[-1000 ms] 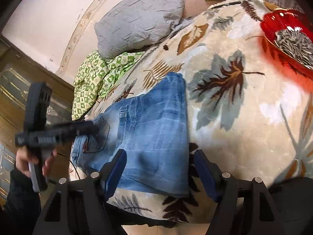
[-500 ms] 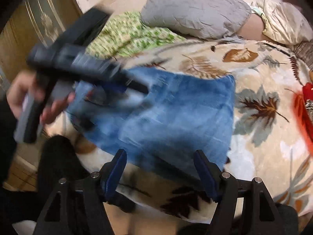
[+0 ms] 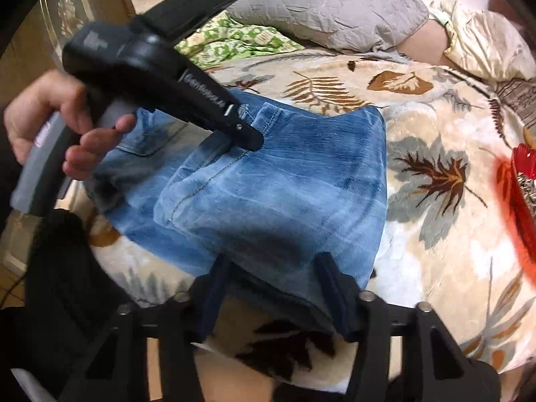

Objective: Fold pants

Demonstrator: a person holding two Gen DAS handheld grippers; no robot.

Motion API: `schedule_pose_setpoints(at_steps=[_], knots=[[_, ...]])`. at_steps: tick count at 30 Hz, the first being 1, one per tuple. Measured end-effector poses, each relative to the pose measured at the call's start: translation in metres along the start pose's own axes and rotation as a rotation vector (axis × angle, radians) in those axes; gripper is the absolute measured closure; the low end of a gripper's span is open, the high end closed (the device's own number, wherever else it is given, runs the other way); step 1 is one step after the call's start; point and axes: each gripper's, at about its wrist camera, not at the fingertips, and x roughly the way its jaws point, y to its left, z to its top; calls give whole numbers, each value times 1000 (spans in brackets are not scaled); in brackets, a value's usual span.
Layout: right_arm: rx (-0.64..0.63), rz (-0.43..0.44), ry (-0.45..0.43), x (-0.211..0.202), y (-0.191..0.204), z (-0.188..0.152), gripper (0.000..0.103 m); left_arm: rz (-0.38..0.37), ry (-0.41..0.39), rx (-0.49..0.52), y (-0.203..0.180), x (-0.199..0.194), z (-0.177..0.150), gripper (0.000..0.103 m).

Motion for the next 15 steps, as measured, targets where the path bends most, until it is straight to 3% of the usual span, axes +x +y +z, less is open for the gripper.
schedule_pose_setpoints(at_steps=[6, 7, 8, 9, 11, 15], knots=[[-61, -45, 15, 6, 12, 0, 47, 13, -9, 20, -4, 6, 4, 82], [-70, -51, 15, 5, 15, -1, 45, 32, -18, 28, -3, 1, 5, 65], [-72, -49, 13, 2, 16, 0, 40, 75, -34, 27, -4, -6, 4, 32], [-70, -42, 8, -2, 17, 0, 38, 123, -61, 23, -3, -17, 3, 20], [-50, -15, -13, -13, 17, 3, 32, 149, -141, 31, 3, -47, -4, 16], [-53, 48, -82, -39, 24, 21, 30, 252, -168, 30, 42, -121, -30, 16]])
